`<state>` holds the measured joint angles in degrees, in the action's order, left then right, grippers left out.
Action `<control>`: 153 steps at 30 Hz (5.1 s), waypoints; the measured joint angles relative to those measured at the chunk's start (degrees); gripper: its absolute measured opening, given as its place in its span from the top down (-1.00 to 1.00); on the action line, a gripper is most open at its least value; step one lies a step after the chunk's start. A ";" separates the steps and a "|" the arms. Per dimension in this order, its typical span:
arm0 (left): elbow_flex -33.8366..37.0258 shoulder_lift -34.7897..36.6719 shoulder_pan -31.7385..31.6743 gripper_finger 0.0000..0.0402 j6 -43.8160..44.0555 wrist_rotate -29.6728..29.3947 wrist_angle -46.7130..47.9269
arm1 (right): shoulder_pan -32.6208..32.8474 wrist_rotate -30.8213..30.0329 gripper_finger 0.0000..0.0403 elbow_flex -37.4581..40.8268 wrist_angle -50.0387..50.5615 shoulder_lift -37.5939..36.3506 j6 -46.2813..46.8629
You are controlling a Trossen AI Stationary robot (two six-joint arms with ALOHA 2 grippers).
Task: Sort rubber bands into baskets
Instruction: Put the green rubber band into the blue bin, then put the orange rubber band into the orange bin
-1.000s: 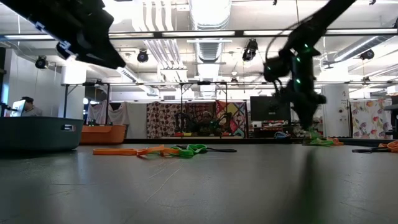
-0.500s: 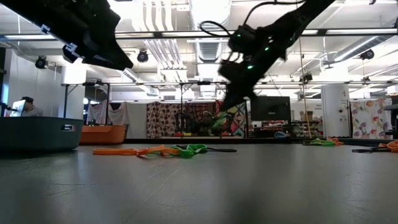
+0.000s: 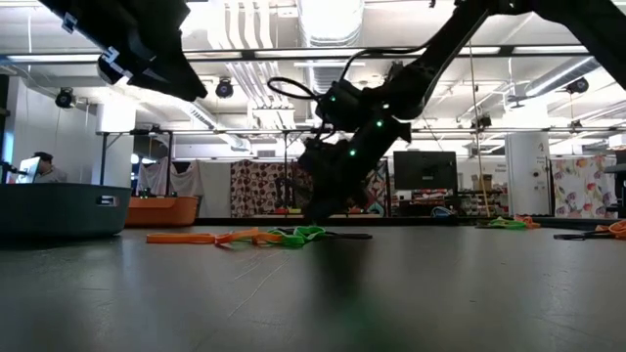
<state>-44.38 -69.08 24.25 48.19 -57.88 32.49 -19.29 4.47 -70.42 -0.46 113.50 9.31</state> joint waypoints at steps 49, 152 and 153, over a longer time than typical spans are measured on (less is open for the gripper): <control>-18.65 -47.36 -35.67 -0.07 -10.47 29.31 -33.85 | 21.81 -14.05 0.25 39.11 -16.16 -30.56 7.01; -9.15 -0.60 -18.29 -0.08 10.52 24.88 41.85 | 33.92 -7.30 0.25 12.02 67.99 -32.48 24.14; -9.81 -0.07 -18.20 -0.09 9.31 19.43 39.65 | 33.92 -6.45 0.25 12.86 68.11 -32.78 24.49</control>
<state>-54.19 -69.15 6.05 57.50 -38.46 72.15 14.63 -1.98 -57.56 67.65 80.71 33.81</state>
